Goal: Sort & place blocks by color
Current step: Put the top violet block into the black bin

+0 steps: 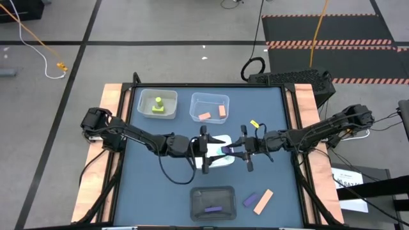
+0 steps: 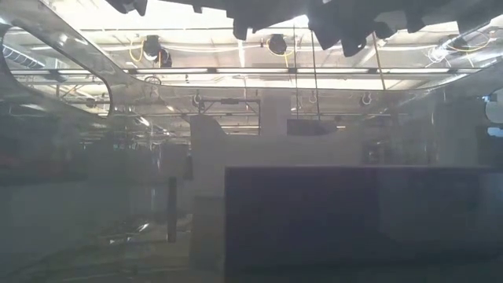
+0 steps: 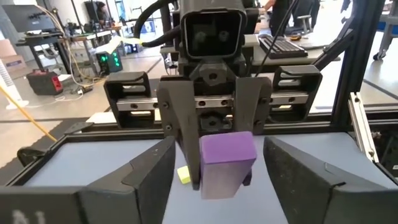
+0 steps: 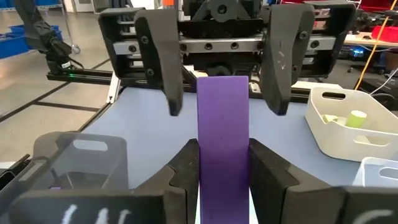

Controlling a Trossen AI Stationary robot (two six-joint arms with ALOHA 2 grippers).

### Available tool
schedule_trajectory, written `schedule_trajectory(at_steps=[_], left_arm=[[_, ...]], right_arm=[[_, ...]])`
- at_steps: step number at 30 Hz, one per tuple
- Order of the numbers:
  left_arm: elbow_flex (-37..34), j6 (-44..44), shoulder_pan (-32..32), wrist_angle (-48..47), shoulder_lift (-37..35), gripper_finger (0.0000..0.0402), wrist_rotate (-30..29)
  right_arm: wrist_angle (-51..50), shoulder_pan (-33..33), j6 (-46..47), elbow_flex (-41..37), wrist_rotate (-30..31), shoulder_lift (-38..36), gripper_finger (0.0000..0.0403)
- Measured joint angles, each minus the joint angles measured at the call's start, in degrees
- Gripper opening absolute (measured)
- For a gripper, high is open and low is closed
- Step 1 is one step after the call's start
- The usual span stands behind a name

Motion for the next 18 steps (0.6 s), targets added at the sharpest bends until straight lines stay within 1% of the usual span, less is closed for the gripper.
schedule_trajectory(at_steps=[3,9,12,14,18], left_arm=[[0.0,-0.1,0.0,0.0,0.0,0.0209,0.2],[0.0,-0.1,0.0,0.1,0.0,0.0112,3.3],[0.0,-0.4,0.1,0.1,0.0,0.0108,3.6],[0.0,-0.9,0.1,0.2,0.0,0.0108,4.0],[0.0,-1.7,0.0,0.1,0.0,0.0108,5.0]], right_arm=[[0.0,0.0,0.1,0.0,0.0,0.0,0.0086],[1.0,0.0,0.2,0.0,0.1,0.0,0.0087],[1.0,0.0,0.3,0.0,0.1,0.0,0.0089],[1.1,0.0,0.4,0.0,0.1,0.0,0.0102],[0.7,0.0,1.9,0.0,-0.2,0.0,0.0158]])
